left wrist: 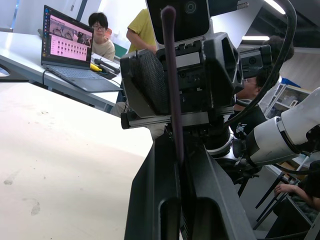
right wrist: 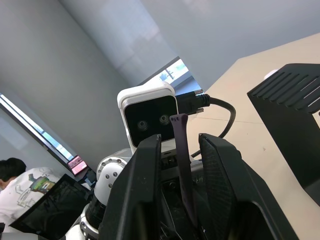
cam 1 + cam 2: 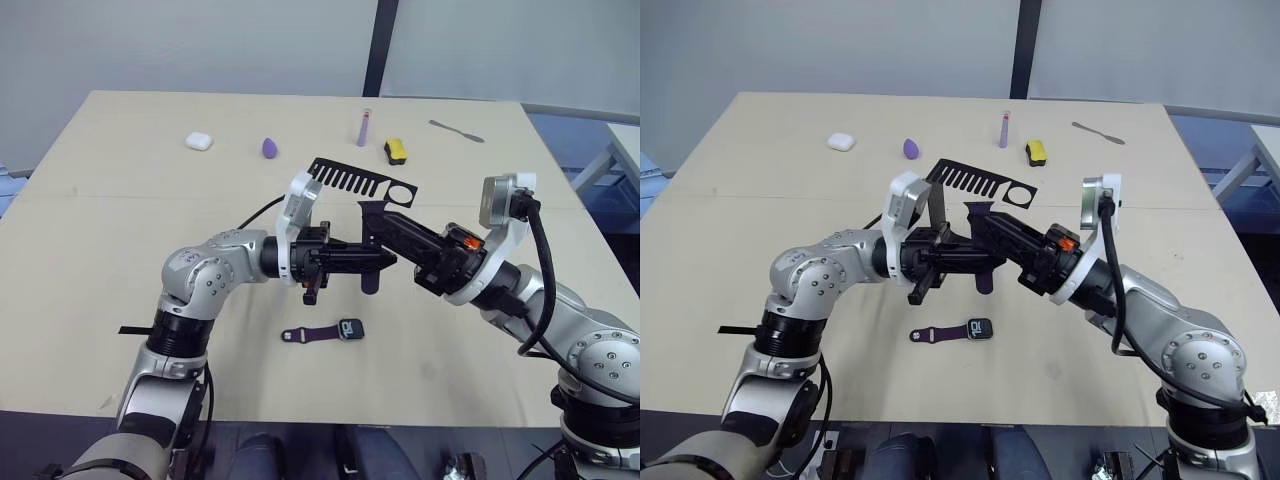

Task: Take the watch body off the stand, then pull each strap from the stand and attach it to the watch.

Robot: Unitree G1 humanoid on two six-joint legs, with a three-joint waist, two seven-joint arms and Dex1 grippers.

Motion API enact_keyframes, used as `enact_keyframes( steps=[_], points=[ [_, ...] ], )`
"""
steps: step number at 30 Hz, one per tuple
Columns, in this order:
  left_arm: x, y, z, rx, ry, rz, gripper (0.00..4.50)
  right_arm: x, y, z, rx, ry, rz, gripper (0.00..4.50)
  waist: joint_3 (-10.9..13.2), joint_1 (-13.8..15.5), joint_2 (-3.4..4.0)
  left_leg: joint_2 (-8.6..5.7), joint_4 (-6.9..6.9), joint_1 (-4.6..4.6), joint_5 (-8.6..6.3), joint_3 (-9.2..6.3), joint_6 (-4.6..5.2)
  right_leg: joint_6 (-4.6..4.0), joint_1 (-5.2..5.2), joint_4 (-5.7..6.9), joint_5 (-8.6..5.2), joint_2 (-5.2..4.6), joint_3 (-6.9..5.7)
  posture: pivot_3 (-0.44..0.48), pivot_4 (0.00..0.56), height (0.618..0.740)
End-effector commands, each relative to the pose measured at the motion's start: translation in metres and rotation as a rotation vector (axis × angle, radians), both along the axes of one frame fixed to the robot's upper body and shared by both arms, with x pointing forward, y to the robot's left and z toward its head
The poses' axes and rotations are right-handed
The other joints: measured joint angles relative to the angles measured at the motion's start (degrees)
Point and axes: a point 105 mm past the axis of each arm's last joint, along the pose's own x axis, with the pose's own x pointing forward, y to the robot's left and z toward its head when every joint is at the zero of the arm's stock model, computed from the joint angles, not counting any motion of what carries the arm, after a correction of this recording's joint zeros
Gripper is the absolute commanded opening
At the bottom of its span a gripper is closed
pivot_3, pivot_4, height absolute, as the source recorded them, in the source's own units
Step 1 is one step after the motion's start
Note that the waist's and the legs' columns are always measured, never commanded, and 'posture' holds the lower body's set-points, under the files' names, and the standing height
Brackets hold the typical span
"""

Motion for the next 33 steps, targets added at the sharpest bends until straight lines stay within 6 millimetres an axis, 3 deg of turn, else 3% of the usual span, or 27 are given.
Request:
enact_keyframes(
  steps=[1, 18, 22, 33],
  points=[
    [-0.0052, -0.0016, 0.0112, -0.038, -0.040, -0.017, 0.00, -0.0030, -0.0028, 0.0122, 0.026, -0.044, -0.004, 1.29, 0.00, 0.01, 0.00, 0.00, 0.00, 0.00, 0.00, 0.00, 0.00, 0.00, 0.00, 0.00, 0.00, 0.00, 0.00, 0.000, 0.150, 0.740],
    [-0.0041, -0.0002, 0.0110, -0.035, -0.042, -0.011, 0.00, -0.0026, -0.0049, 0.0143, 0.046, -0.045, -0.006, 1.29, 0.00, -0.01, 0.00, 0.00, 0.00, 0.00, 0.00, 0.00, 0.00, 0.00, 0.00, -0.01, 0.00, 0.00, 0.00, 0.000, 0.150, 0.740],
    [-0.0040, -0.0002, 0.0112, -0.036, -0.043, -0.010, 0.00, -0.0027, -0.0053, 0.0147, 0.047, -0.046, -0.006, 0.03, 0.00, 0.00, 0.00, 0.00, 0.00, 0.00, 0.00, 0.00, 0.00, 0.00, 0.00, -0.01, 0.00, 0.00, 0.00, 0.000, 0.150, 0.740],
    [-0.0043, -0.0014, 0.0114, -0.041, -0.042, -0.012, 0.00, -0.0032, -0.0037, 0.0147, 0.052, -0.048, 0.001, 0.03, 0.00, -0.01, 0.00, 0.00, -0.01, 0.00, 0.00, 0.00, 0.00, 0.00, 0.00, -0.01, 0.00, 0.00, 0.00, 0.000, 0.150, 0.740]
  ],
)
